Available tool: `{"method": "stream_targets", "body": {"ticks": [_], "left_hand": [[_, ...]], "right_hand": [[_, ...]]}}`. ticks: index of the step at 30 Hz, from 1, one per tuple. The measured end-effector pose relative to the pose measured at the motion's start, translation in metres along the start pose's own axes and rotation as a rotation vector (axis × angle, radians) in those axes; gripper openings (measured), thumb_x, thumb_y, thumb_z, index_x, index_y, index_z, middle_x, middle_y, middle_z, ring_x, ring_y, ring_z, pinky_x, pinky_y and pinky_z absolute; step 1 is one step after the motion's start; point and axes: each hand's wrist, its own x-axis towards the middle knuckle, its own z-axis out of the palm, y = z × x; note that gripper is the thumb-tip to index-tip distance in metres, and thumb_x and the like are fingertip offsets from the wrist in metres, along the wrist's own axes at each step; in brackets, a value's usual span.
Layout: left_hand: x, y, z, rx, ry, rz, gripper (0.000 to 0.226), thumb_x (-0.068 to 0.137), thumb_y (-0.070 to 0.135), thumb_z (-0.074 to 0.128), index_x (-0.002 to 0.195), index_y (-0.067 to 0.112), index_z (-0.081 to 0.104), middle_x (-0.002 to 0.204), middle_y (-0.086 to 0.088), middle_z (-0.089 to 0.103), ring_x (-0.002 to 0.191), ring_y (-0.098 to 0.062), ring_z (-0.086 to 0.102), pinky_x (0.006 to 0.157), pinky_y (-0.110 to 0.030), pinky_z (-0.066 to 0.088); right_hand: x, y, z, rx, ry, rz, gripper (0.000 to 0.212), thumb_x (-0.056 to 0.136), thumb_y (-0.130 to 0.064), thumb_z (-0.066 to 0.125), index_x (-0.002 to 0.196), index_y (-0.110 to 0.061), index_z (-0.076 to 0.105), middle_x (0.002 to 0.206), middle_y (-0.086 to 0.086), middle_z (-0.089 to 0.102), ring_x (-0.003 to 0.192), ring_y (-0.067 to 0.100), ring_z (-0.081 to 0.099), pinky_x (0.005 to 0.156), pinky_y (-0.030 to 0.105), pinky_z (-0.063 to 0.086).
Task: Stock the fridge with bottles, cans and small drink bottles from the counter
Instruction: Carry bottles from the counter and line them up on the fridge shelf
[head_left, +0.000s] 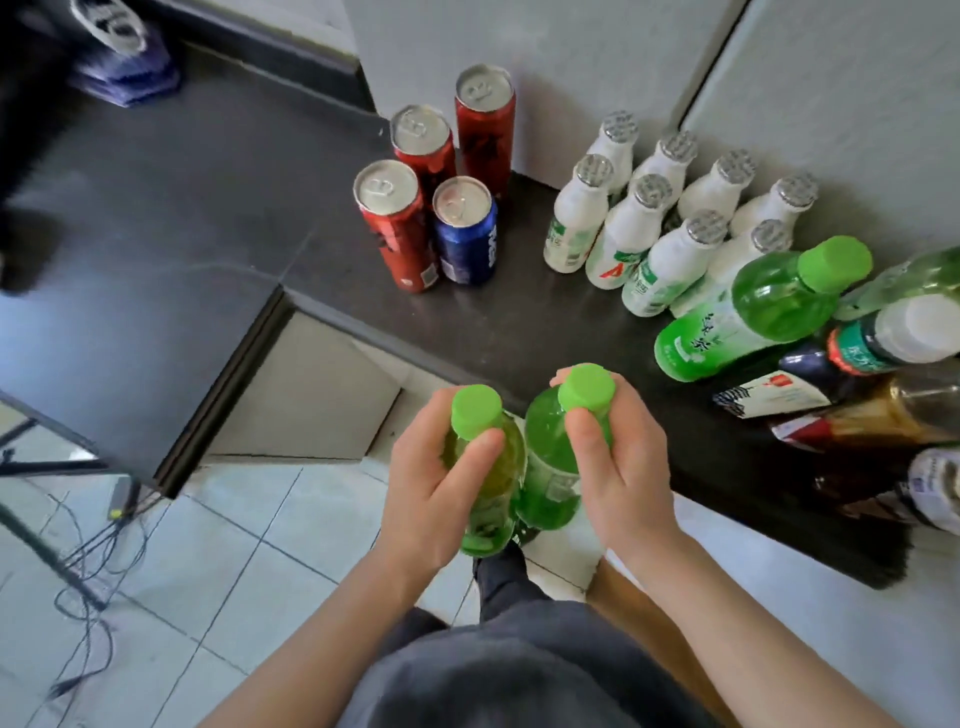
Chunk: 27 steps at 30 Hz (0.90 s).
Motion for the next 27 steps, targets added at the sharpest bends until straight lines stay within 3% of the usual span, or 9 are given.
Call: {"method": "stream_targets", "body": {"ticks": [5,11,14,17,20,23,27], "left_hand": [[-0.040,-0.006,-0.040,-0.054,0.120,-0.056,0.013,0.084,0.042,0.051,0.087,0.031,0.056,0.078,0.015,0.056,0.072,-0.002,0.052,0.066,-0.016,0.045],[-0.131,-0.024,-0.097,-0.136,0.342,-0.124,0.023,0.081,0.048,0.052,0.089,0.028,0.060,0.083,0.005,0.063,0.076,-0.006,0.059,0.067,-0.017,0.048],[-0.190,-0.040,-0.128,-0.158,0.496,-0.178,0.029,0.077,0.053,0.052,0.092,0.030,0.062,0.089,0.001,0.065,0.081,-0.012,0.062,0.069,-0.019,0.051],[-0.249,-0.056,-0.157,-0.198,0.656,-0.246,0.026,0.073,0.055,0.051,0.088,0.037,0.062,0.089,0.000,0.065,0.079,-0.008,0.061,0.070,-0.020,0.050],[-0.308,-0.070,-0.183,-0.192,0.767,-0.265,0.029,0.074,0.057,0.050,0.088,0.034,0.061,0.088,0.003,0.064,0.077,-0.004,0.058,0.068,-0.017,0.048],[-0.368,-0.083,-0.206,-0.188,0.864,-0.258,0.030,0.075,0.058,0.049,0.088,0.033,0.060,0.083,0.013,0.062,0.073,0.003,0.055,0.063,-0.010,0.046],[-0.445,-0.089,-0.235,-0.207,1.004,-0.266,0.015,0.078,0.054,0.052,0.084,0.043,0.060,0.081,0.018,0.062,0.072,0.005,0.056,0.063,-0.011,0.047]], "right_hand": [[-0.013,-0.023,0.038,0.005,-0.167,-0.050,0.042,0.093,-0.051,0.038,0.100,-0.014,0.057,0.084,-0.005,0.059,0.079,0.012,0.057,0.071,0.029,0.047],[-0.071,-0.060,0.098,-0.026,-0.395,-0.161,0.021,0.092,-0.055,0.037,0.093,-0.037,0.048,0.078,-0.016,0.054,0.073,0.001,0.053,0.068,0.014,0.040],[-0.113,-0.078,0.128,-0.016,-0.519,-0.189,0.038,0.091,-0.063,0.032,0.094,-0.029,0.051,0.078,-0.018,0.053,0.073,0.002,0.053,0.067,0.011,0.038],[-0.159,-0.094,0.155,-0.036,-0.556,-0.218,0.049,0.089,-0.067,0.029,0.100,-0.027,0.054,0.085,-0.013,0.057,0.079,0.005,0.055,0.072,0.016,0.042],[-0.208,-0.108,0.181,-0.008,-0.605,-0.191,0.044,0.085,-0.073,0.029,0.093,-0.036,0.051,0.079,-0.009,0.057,0.076,0.007,0.053,0.070,0.020,0.044],[-0.254,-0.122,0.207,0.014,-0.706,-0.145,0.053,0.081,-0.077,0.031,0.090,-0.029,0.053,0.077,-0.007,0.056,0.073,0.014,0.054,0.069,0.032,0.046],[-0.312,-0.151,0.242,0.042,-0.790,-0.172,0.041,0.085,-0.064,0.039,0.089,-0.027,0.055,0.076,-0.009,0.058,0.072,0.009,0.055,0.068,0.026,0.045]]}}
